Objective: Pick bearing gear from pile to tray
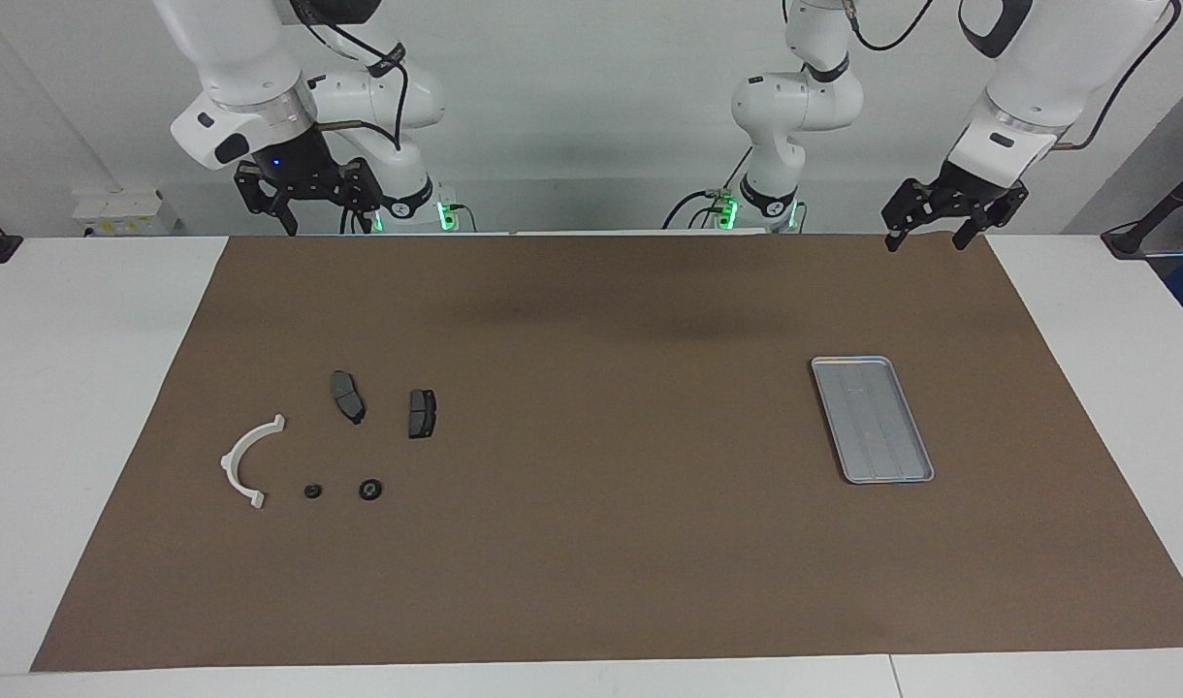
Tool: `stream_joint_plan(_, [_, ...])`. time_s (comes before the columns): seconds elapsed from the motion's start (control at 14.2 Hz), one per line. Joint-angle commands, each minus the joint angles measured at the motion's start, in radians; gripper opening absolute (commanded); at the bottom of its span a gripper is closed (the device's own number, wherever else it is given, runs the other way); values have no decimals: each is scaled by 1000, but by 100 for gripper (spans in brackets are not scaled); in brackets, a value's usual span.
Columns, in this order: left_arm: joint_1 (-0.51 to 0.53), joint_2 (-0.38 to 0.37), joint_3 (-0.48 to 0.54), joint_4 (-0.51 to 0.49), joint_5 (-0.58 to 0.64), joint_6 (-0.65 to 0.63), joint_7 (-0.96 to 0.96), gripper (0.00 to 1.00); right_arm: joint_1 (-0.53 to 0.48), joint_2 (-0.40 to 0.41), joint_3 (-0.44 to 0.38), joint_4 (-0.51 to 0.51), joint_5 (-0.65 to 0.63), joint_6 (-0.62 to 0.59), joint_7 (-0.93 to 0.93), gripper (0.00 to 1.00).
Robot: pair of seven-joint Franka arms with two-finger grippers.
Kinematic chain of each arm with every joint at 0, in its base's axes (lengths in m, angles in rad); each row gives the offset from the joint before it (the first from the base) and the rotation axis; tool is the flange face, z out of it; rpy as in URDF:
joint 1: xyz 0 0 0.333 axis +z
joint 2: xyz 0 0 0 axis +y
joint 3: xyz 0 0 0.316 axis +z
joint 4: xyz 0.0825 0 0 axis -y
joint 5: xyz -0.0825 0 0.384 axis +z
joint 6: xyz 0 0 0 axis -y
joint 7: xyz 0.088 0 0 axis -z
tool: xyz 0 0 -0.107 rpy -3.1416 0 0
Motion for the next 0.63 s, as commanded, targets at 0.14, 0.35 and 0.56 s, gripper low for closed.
stream_joint_plan(0.14, [-6, -17, 6, -17, -9, -4, 10, 100, -11, -9, 1, -4, 22, 11, -13, 100])
stream_joint_plan(0.35, [-6, -17, 6, -19, -10, -4, 9, 100, -12, -10, -5, -4, 22, 8, -19, 100])
stream_joint_plan(0.56, [-6, -17, 6, -19, -10, -4, 10, 100, -12, -15, -6, -4, 22, 6, -21, 100])
